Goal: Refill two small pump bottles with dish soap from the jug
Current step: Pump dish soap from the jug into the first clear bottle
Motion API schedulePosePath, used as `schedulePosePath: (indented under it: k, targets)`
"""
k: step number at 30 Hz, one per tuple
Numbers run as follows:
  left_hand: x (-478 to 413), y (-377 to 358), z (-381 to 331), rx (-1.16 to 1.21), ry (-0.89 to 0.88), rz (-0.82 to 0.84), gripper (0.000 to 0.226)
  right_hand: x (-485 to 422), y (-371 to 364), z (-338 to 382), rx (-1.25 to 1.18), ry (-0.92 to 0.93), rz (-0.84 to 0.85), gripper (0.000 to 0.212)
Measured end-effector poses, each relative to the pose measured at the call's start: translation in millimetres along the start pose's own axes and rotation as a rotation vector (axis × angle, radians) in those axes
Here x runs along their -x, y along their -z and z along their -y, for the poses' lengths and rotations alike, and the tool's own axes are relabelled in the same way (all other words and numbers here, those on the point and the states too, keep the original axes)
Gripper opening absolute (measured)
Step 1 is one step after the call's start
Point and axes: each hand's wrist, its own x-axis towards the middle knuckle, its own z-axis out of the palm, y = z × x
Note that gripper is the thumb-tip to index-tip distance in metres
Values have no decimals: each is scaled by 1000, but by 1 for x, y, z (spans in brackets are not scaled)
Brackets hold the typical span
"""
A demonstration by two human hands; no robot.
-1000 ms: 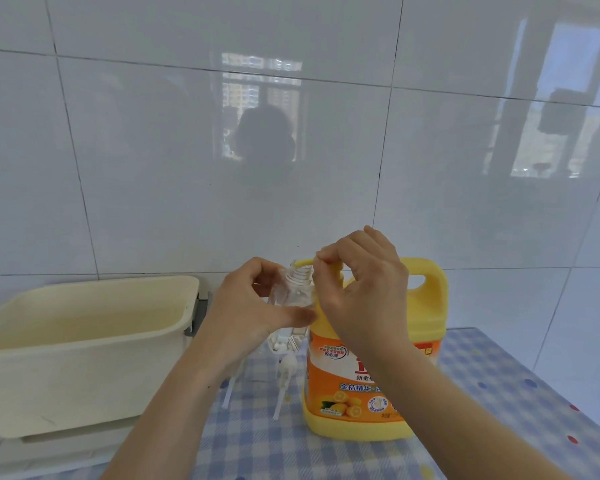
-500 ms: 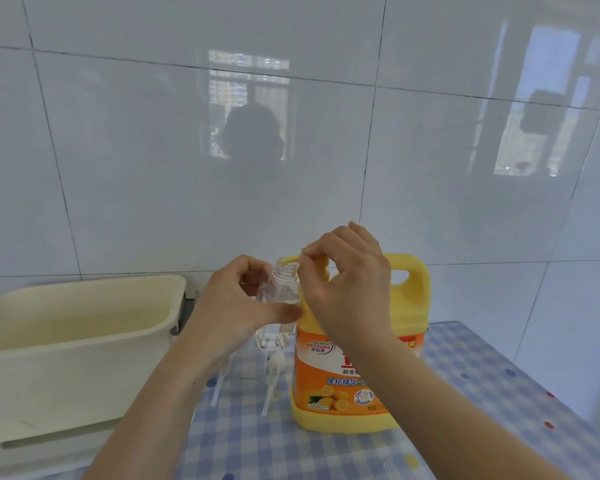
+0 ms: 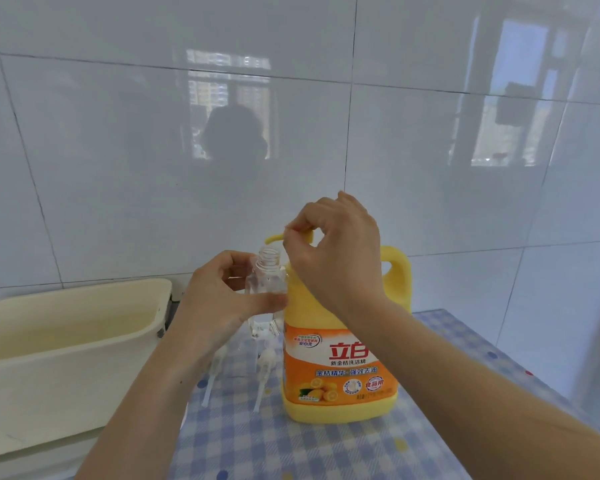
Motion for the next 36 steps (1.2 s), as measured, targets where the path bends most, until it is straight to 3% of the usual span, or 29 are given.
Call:
schedulePosePath:
  k: [36]
  targets:
    - [-5,0,9,-10,29,12,55,22,-17,-13,-127,112,-97,12]
